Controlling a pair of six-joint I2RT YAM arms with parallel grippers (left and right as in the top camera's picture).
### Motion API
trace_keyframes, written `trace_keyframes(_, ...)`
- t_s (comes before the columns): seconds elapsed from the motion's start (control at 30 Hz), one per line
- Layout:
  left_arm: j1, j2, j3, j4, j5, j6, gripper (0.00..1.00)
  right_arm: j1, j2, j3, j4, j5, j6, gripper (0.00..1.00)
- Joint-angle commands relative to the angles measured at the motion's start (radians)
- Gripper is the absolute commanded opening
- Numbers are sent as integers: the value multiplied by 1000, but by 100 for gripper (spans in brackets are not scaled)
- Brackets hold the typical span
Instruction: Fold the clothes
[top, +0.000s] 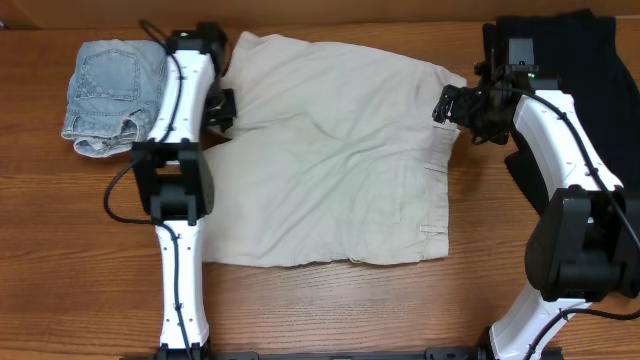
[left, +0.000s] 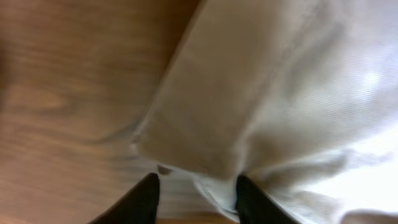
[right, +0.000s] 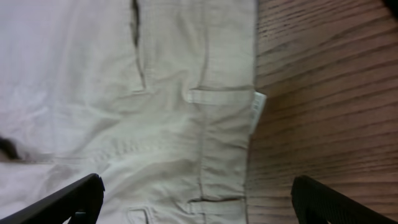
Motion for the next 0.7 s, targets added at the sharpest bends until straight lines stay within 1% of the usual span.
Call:
trace_keyframes(0.0,45,66,-40,-39,-45,-8,50,5,-43,19,4,-9,2,100)
trace_keyframes(0.1,51,47,-13,-76,-44,6,57,3,-48,32,0,-26,5,100)
trace_keyframes(0.17,50,27,34,-113,-49,5,74,2,-60,55,-18,-45,5,100)
trace_keyframes(0.2,50,10,74,-135,-48,5,96,2,-75,79,-39,-50,5,100)
trace_keyframes(0.23,50,-3,111,-154,-48,3,100,2,-87,98,-58,-50,5,100)
trace_keyframes(0.3,50,-47,205,-193,-44,-2,100,2,-122,156,-119,-49,3,100)
trace_keyframes(0.37,50,-154,275,-193,19,6,100,2,-175,256,-238,-50,0,100)
trace_keyframes(0.47,47,-288,305,-193,64,6,100,4,-236,354,-369,-51,1,100)
trace_keyframes(0.57,44,-440,307,-193,65,6,100,4,-313,432,-487,-66,9,100)
trace_keyframes(0.67,44,-563,307,-192,64,6,100,4,-385,470,-568,-103,8,100)
